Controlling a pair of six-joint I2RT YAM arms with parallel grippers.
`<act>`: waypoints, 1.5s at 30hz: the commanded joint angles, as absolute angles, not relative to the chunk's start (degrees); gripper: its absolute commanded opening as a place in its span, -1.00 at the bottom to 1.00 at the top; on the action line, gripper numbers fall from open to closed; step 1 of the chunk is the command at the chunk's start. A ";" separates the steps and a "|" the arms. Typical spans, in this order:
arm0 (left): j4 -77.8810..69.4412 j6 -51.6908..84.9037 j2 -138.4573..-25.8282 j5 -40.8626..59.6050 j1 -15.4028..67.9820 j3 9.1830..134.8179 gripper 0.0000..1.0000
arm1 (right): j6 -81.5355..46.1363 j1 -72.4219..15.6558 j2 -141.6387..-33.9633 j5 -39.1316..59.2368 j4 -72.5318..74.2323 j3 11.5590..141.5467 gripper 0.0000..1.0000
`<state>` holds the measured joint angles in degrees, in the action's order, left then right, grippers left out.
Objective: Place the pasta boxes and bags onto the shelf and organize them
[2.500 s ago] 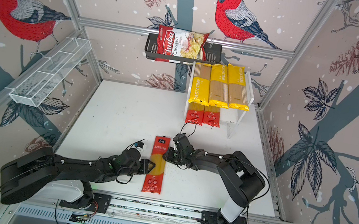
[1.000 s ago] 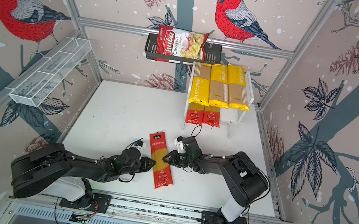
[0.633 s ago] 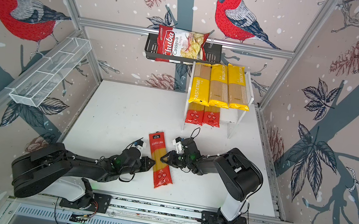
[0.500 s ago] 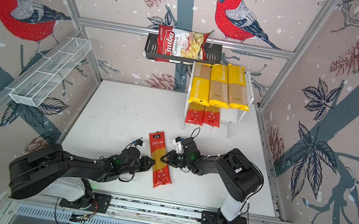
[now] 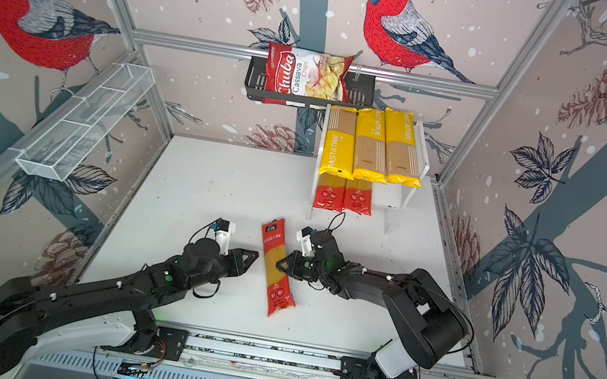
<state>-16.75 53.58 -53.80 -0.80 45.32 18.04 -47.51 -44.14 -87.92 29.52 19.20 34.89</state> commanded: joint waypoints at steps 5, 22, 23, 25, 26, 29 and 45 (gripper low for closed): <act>-15.18 49.12 -45.71 0.18 42.53 19.76 0.02 | -40.86 -44.07 -77.89 23.30 26.77 34.78 -0.89; -33.63 36.36 -54.80 15.73 42.10 24.99 0.46 | -30.79 -45.75 -62.15 26.74 43.01 28.92 -0.95; -33.83 35.51 -55.17 16.52 42.17 25.41 0.46 | -30.19 -46.04 -61.76 27.23 43.40 28.76 -0.95; -33.76 33.66 -55.43 17.01 42.10 25.92 0.47 | -30.03 -46.15 -61.05 28.46 44.56 28.41 -0.95; -33.74 32.79 -55.37 17.37 42.10 26.17 0.48 | -30.02 -46.14 -60.67 29.29 45.03 28.31 -0.96; -34.47 31.50 -54.98 18.60 42.10 26.45 0.48 | -30.32 -46.14 -59.80 32.10 46.28 28.00 -0.96; -45.02 32.40 -60.10 27.29 41.40 30.38 -0.03 | -35.24 -45.79 -58.99 36.36 53.36 24.83 -0.97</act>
<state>-39.62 31.88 -59.00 24.25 41.41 29.34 -34.63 -45.89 -59.59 35.92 43.53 24.82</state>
